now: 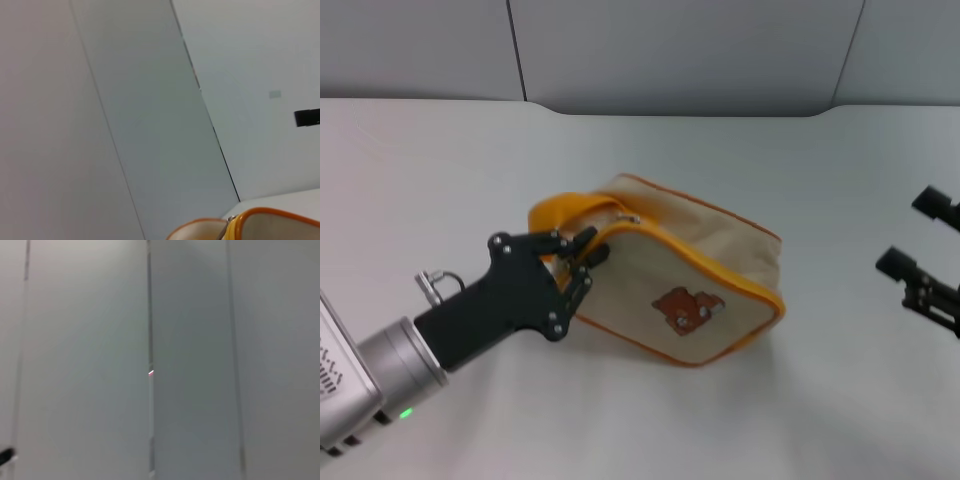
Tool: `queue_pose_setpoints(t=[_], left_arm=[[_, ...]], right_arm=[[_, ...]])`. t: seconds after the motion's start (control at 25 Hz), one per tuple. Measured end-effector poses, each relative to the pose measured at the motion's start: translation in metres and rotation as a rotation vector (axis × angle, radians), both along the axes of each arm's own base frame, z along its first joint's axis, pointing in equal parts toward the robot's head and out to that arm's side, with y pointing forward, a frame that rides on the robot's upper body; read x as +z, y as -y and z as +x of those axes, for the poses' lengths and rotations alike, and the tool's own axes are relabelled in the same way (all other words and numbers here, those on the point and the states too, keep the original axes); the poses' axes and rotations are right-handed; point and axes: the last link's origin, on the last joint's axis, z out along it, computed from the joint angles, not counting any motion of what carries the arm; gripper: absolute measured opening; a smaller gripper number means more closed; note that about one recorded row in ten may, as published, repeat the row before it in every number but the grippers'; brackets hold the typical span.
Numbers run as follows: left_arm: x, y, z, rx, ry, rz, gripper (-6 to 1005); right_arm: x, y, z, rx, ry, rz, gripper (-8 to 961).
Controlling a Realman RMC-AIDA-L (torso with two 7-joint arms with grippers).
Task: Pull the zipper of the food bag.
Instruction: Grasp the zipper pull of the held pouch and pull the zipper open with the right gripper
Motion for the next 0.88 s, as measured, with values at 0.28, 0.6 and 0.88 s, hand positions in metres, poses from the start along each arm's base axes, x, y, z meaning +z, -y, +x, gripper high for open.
queue_pose_setpoints(t=[0.28,0.6,0.88], left_arm=[[0.017,-0.01,0.017,-0.18,-0.033,0.117,129],[0.02,-0.021,0.028,-0.251,-0.061,0.143,109],[0.019,-0.021,0.028,-0.258,-0.071,0.139,99]], right_arm=[[-0.03,-0.017,-0.006,-0.053,0.018,0.164,789],[-0.071,-0.029,-0.032,-0.045,0.068,0.273,789],[-0.076,-0.047,-0.038,-0.094,0.075,0.289,789]])
